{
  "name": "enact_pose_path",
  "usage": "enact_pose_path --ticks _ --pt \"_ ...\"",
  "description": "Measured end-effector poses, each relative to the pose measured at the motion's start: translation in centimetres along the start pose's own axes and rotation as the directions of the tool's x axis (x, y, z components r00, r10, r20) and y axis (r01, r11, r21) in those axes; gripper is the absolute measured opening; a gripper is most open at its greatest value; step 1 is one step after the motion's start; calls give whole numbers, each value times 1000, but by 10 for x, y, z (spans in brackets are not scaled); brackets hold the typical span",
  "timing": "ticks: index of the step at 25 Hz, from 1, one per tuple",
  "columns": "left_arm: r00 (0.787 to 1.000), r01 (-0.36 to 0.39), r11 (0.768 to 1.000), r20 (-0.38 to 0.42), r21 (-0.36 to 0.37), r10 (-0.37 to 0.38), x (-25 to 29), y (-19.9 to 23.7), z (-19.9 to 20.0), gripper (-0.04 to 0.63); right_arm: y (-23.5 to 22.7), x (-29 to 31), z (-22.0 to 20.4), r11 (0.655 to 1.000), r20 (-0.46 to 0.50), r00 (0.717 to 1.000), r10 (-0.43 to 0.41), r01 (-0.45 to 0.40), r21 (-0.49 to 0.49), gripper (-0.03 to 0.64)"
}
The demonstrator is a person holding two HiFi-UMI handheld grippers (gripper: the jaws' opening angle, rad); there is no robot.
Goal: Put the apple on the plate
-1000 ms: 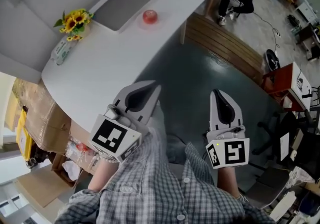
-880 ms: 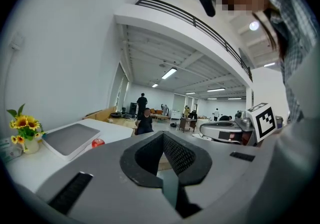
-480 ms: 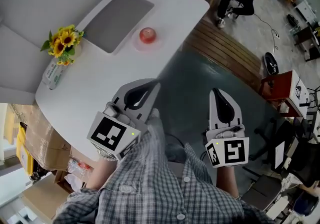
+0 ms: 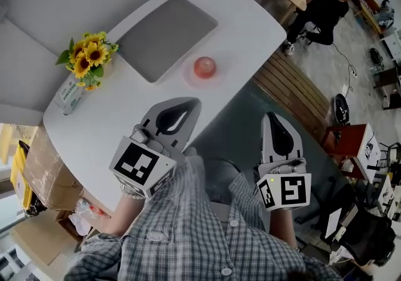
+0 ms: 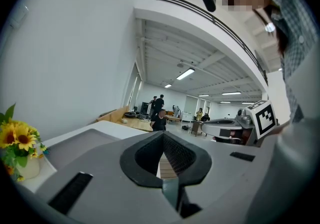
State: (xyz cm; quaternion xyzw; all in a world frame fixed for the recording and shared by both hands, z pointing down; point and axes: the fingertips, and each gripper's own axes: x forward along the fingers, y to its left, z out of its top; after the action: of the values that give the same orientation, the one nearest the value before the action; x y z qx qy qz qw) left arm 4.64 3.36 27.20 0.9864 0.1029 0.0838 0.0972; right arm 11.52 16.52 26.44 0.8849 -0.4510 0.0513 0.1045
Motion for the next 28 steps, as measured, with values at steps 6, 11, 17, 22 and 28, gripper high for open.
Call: enact_pose_path --ticks 6,11,17,22,28 --pt "995 -100 995 -7 -17 100 1 31 -3 9 1 46 -1 996 -14 996 92 -92 -9 25" --pt "980 -200 979 -9 -30 200 11 58 -1 9 -6 95 1 981 -10 982 191 -191 -20 26" --pt "938 -344 934 -3 -91 345 39 90 1 9 -19 157 1 934 -46 936 350 -352 -57 26" --pt "879 -476 867 -37 -148 476 59 112 -6 9 -27 206 -11 869 -103 868 485 -492 -56 25" --pt "776 -627 747 -89 -222 625 62 138 -27 9 -18 252 -41 751 -209 743 636 -658 -56 26"
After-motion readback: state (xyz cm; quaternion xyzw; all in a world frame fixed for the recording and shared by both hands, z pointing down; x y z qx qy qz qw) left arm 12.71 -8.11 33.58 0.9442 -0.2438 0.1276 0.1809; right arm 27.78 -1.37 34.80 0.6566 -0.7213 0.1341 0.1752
